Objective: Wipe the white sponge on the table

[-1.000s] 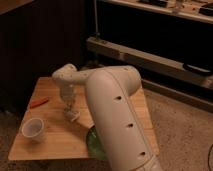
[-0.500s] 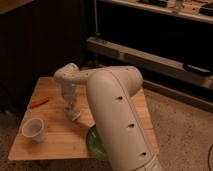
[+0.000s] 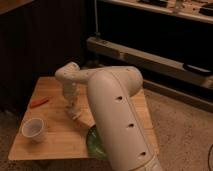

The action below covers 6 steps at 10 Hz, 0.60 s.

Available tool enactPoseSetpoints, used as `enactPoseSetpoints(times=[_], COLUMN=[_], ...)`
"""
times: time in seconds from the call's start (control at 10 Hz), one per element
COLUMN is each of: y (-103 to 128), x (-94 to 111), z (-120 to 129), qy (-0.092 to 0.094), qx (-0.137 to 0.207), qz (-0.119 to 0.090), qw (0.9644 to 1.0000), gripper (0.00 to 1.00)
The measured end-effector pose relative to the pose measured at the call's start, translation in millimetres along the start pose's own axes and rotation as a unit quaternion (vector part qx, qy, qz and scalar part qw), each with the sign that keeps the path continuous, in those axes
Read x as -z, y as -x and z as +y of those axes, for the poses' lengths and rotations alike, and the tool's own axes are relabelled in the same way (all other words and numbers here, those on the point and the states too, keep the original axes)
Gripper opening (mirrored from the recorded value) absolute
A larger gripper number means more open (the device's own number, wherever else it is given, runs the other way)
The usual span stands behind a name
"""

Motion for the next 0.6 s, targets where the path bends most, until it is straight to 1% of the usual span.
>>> enactPoseSetpoints(times=[0.2, 0.6], y=[0.5, -3.1], x=[-1.2, 1.4], z=[1.5, -12.9], qy=[0.002, 0.010], qx=[-0.001, -0.020], qz=[0.002, 0.000], qw=[1.0000, 0.9998], gripper=[0.00, 0.00])
